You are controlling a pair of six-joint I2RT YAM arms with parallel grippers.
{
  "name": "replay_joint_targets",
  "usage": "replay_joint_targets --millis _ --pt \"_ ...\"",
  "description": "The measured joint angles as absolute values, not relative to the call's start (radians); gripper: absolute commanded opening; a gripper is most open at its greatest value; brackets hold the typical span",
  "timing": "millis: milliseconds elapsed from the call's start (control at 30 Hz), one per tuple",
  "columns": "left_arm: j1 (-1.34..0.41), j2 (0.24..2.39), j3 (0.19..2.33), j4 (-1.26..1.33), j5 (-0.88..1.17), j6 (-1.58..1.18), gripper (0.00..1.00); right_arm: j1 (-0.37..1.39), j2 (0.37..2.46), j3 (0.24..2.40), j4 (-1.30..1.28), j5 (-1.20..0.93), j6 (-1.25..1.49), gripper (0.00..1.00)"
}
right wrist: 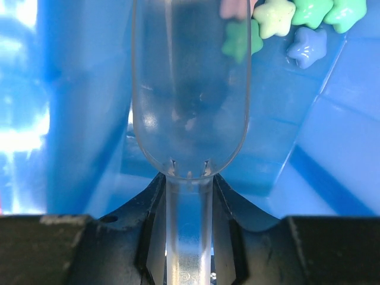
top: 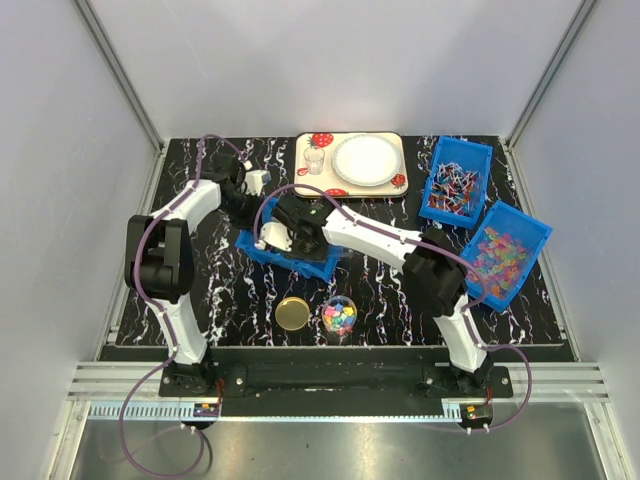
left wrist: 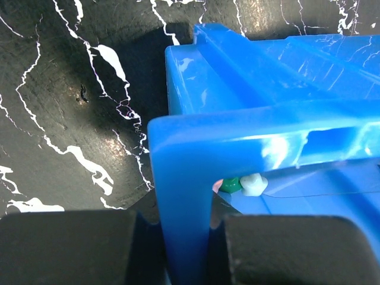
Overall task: Pack the candies
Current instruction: Scoop the fake candies from the storage box.
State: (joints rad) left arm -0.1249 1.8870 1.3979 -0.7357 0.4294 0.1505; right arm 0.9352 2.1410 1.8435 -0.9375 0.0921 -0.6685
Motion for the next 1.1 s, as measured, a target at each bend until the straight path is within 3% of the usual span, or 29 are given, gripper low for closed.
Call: replay_joint_targets --millis 633,1100 --pt "-0.117 1.887 1.398 -0.743 0.426 0.133 0.00 0.920 2.123 1.785 -0.773 -0.016 -0.488 0.00" --pt "-0.120 1.887 1.398 -0.739 0.437 0.140 0.00 0.920 2.026 1.592 -0.546 -0.019 -0.442 0.00"
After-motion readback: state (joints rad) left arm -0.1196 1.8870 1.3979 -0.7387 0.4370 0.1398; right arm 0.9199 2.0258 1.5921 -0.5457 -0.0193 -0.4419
